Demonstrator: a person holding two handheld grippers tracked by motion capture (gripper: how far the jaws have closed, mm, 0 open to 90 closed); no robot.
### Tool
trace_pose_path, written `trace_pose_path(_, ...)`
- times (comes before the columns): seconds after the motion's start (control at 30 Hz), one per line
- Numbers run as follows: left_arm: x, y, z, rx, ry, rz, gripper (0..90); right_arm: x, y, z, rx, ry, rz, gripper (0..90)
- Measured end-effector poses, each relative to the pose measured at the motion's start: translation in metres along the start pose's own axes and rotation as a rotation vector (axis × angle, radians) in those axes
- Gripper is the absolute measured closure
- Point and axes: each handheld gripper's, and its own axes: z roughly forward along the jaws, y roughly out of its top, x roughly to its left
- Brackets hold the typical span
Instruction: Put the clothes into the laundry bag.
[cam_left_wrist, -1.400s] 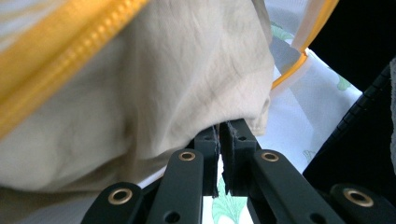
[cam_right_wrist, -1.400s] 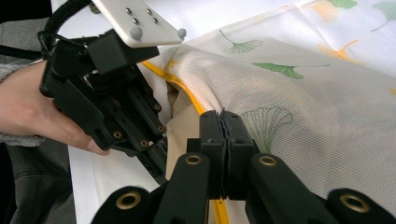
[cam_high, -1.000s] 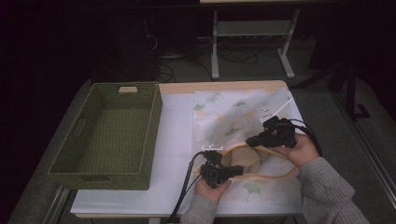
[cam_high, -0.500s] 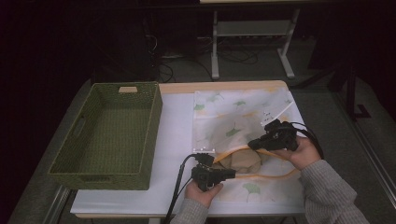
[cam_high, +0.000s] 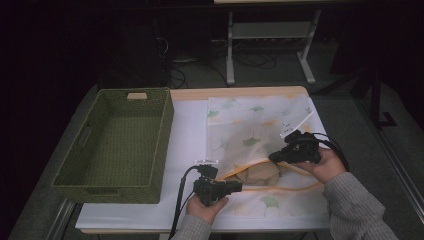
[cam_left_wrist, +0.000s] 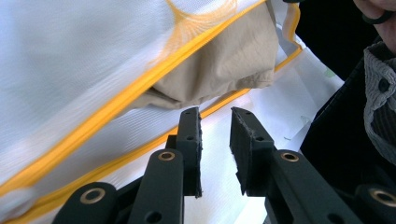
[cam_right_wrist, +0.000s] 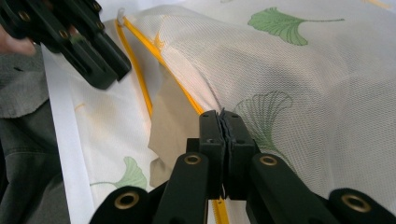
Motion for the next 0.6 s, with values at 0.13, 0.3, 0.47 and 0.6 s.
trace_pose_path(0.13, 0.002, -0.001, -0.01, -0.005, 0.017, -0.001, 71.9, 0.0, -0.002, -0.001, -0.005, 0.002, -0.001, 87.4)
trace_pose_path(0.3, 0.006, 0.0, -0.021, -0.011, 0.042, 0.004, 71.4, -0.001, -0.007, 0.0, -0.006, 0.005, 0.006, 87.3)
trace_pose_path(0.47, 0.009, 0.0, -0.028, -0.013, 0.054, 0.003, 70.3, -0.002, -0.015, -0.001, -0.007, 0.005, 0.021, 87.1)
trace_pose_path(0.6, 0.011, 0.0, -0.033, -0.017, 0.062, -0.001, 69.2, -0.005, -0.022, -0.002, -0.007, 0.007, 0.035, 87.1)
